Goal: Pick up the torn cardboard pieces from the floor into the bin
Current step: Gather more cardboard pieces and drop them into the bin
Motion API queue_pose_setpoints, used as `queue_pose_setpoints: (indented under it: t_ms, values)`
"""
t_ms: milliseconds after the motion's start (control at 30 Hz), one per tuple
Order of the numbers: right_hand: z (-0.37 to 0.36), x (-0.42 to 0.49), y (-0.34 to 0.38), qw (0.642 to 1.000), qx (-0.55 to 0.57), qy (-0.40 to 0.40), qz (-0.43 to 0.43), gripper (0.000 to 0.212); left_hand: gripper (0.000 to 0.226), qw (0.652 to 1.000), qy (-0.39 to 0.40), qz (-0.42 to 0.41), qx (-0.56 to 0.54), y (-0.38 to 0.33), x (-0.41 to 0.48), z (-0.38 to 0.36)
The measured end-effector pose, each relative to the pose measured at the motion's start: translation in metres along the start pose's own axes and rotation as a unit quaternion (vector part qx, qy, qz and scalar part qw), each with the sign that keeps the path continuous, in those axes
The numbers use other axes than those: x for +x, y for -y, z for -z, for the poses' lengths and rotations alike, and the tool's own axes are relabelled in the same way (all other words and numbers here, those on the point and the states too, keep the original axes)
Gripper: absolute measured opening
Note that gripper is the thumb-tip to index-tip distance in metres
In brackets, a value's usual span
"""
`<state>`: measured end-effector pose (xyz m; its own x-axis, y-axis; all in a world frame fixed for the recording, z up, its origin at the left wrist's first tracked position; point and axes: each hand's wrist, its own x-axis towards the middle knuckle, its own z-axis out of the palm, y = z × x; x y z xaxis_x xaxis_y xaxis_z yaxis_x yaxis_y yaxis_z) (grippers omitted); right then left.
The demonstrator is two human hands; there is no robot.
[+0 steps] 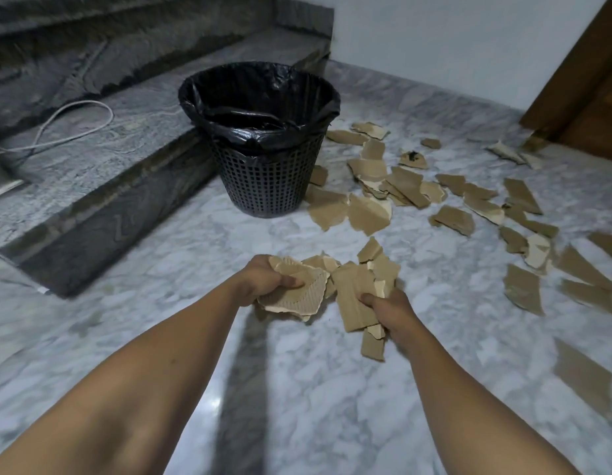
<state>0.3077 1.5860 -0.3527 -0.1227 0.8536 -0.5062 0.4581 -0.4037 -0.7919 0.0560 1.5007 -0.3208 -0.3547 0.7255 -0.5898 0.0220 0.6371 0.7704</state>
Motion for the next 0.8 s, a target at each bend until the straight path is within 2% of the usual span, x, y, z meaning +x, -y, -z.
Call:
queue_pose_setpoints:
  t_ms: [67,133,267,400,600,733,800]
  values:
    - [0.007,0.006,-0.002,0.994,0.102,-0.001,-0.04,0.04,0.047,1.0,-0.012,-0.013,-0.018,-0.011,0.006,-0.009]
    - [0.016,0.01,0.0,0.984,0.167,0.002,-0.064,0.034,0.048,0.999,-0.039,-0.03,-0.005,-0.02,0.013,-0.022]
    - [0.022,0.016,0.002,0.98,0.181,0.023,-0.075,0.032,0.065,0.993,-0.022,-0.054,0.106,-0.03,0.029,-0.054]
    - [0.015,0.014,0.002,0.98,0.186,0.02,-0.062,0.026,0.067,0.976,-0.038,-0.062,0.205,-0.042,0.029,-0.083]
    - [0.008,0.007,0.002,0.989,0.146,0.01,-0.021,0.019,0.052,0.995,-0.03,0.025,0.093,-0.029,0.017,-0.09]
    - [0.003,-0.005,-0.001,0.99,0.137,0.012,-0.008,0.017,0.04,0.998,-0.031,0.035,0.04,-0.017,0.003,-0.091]
    - [0.002,-0.013,-0.002,0.989,0.144,0.011,-0.017,0.018,0.046,0.999,-0.025,0.023,0.03,-0.015,-0.003,-0.093]
